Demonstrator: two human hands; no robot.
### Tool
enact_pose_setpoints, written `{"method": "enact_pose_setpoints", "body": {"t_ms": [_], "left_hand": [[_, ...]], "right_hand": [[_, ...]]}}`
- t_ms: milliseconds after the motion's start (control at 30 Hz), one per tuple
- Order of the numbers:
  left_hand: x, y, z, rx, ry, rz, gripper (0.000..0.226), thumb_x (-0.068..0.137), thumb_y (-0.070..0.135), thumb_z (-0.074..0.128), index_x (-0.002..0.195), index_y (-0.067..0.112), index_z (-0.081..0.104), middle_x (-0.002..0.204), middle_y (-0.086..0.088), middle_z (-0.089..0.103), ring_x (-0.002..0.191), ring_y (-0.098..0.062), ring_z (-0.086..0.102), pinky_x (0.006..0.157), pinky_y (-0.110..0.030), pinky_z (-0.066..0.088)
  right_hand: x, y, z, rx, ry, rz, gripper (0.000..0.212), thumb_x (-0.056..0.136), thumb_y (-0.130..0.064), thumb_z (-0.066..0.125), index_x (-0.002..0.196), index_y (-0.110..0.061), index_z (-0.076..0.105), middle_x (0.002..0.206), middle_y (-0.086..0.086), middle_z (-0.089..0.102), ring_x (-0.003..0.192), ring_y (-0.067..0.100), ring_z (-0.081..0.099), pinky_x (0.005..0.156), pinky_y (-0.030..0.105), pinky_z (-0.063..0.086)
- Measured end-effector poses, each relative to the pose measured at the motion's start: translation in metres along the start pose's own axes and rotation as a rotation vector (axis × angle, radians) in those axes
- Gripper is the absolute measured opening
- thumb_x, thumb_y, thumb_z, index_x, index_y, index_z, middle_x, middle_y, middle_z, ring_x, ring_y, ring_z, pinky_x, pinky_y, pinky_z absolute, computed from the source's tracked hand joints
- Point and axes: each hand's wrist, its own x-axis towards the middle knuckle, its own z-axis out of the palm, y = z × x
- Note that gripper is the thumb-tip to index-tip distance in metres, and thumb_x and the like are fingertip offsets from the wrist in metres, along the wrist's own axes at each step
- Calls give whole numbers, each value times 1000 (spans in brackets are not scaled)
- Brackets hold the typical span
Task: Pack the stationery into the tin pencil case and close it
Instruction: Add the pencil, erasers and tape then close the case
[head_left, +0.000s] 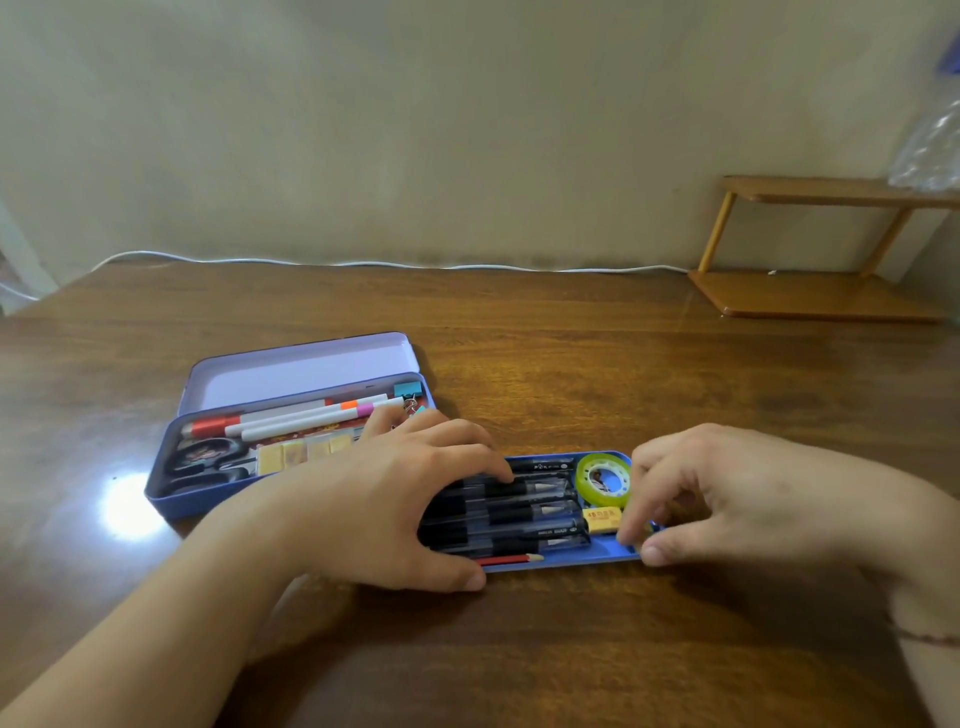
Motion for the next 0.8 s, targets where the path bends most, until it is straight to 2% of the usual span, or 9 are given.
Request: {"method": "enact_pose_setpoints", "body": {"t_ms": [133,233,267,367,433,533,633,800], "left_hand": [[0,0,0,-1,-5,-6,71,71,83,51,134,52,36,137,31,33,119,5,26,106,-32,23],[0,1,-1,-3,-13,-10,72,72,83,51,134,51,36,138,31,33,122,3,27,108,-34,24],[0,1,-1,-2,-15,-11,72,72,83,52,134,52,35,138,31,33,122,2,27,108,-35,24],[0,1,-1,1,-12,-11,71,71,83,52,134,52,35,137,32,32,123,2,28,108,-34,23],[-1,1,0,-3,-8,-11,71,71,83,53,133,52,36,136,32,32,122,2,28,107,-33,23],[0,1,0,-2,-12,-10,71,71,83,52,133,52,36,137,32,31,122,3,28,107,-33,23],[0,1,-1,3,-12,-5,71,71,82,52,133,52,36,137,31,32,120,5,27,107,-33,23],[0,1,-1,-3,-13,0,71,72,82,52,134,51,36,137,32,31,116,7,24,105,-30,21]], "right_hand": [[-2,2,-1,101,-41,26,22,81,-55,68,103,-59,67,97,-31,55,89,-5,56,78,27,48],[-1,3,-2,41,-6,18,22,80,-62,64,101,-58,68,96,-30,56,89,-6,54,69,26,48],[-1,4,-2,35,-10,18,22,80,-63,64,101,-58,67,96,-29,56,89,-5,54,70,27,49],[-3,6,-3,106,-111,9,27,79,-60,67,106,-60,65,97,-32,51,88,-4,54,87,33,49],[-5,6,-4,140,-150,-10,28,80,-59,66,108,-62,63,98,-34,49,90,-8,52,82,29,49],[-2,6,-4,119,5,-33,21,82,-55,66,103,-57,67,96,-23,56,89,0,56,70,28,50],[5,3,0,-33,199,-46,10,83,-48,69,92,-47,70,87,-19,60,84,2,57,67,29,50],[10,-6,9,-168,206,-45,16,75,-47,66,90,-42,64,80,-17,60,78,2,56,61,22,45]]}}
